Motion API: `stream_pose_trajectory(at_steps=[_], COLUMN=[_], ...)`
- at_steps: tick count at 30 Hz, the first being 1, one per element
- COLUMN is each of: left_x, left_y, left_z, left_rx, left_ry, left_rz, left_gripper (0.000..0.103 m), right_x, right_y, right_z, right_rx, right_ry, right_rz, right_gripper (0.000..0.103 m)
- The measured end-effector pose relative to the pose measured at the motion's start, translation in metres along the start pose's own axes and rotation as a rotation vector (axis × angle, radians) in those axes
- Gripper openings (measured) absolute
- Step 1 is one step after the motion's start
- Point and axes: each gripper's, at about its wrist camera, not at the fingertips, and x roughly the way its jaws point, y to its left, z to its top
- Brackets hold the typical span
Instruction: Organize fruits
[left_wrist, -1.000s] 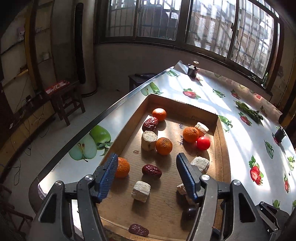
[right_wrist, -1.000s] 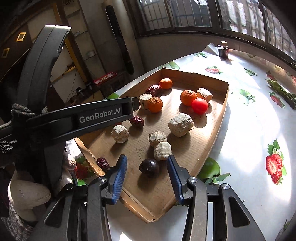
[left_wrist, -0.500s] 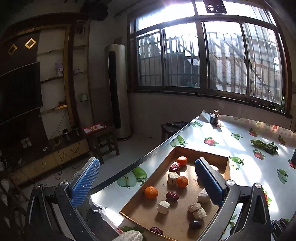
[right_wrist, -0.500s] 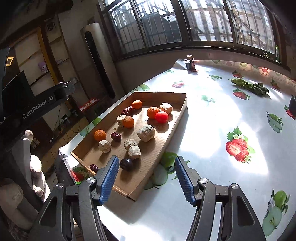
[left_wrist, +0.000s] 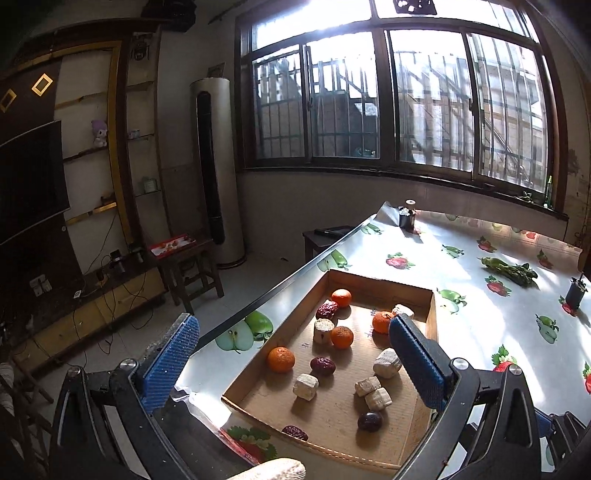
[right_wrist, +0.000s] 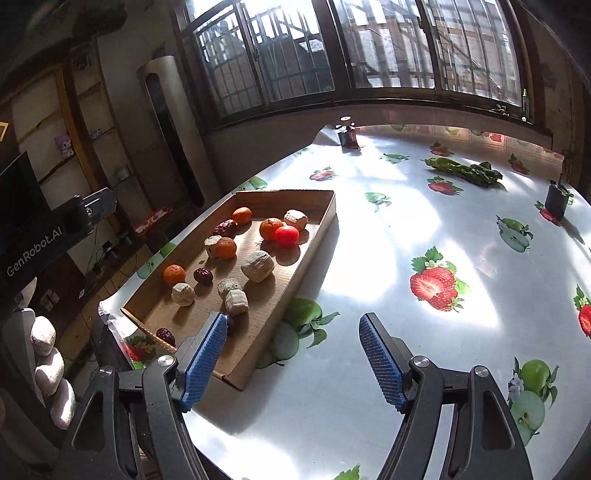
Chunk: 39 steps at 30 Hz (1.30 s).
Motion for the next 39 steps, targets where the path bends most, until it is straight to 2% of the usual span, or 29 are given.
stream_pose_trajectory(at_steps=[16, 29, 35, 37, 39], left_x=[0.017, 0.019, 0.012, 0.013, 0.011], left_y=[0.009, 0.013, 0.006, -0.002, -0.012], left_z=[-0.018, -0.02, -0.013, -0.01, -0.006], left_rx=[-0.007, -0.009, 0.029, 0.052, 0.078], left_ry=[0.125, 0.136, 0.089, 0.101, 0.123], left_rz=[-0.052, -0.043, -0.039, -0.022, -0.037], left_gripper=[0.103, 0.103, 0.103, 0.103, 0.103], right_x=[0.013, 0.025, 0.028, 0.024, 0.017], right_y=[0.001, 0.018, 0.014, 0.008, -0.002], right_z=[0.001, 0.013, 0.011, 0.012, 0.015], right_rx=[-0.015, -0.075, -0.058, -0.044, -0.027], right_ry=[0.033, 0.058, 0.064, 0.06, 0.064], right_rz=[-0.068, -0.066, -0.058, -0.071, -0.071], right_gripper=[0.085, 0.086, 0.086, 0.086, 0.086])
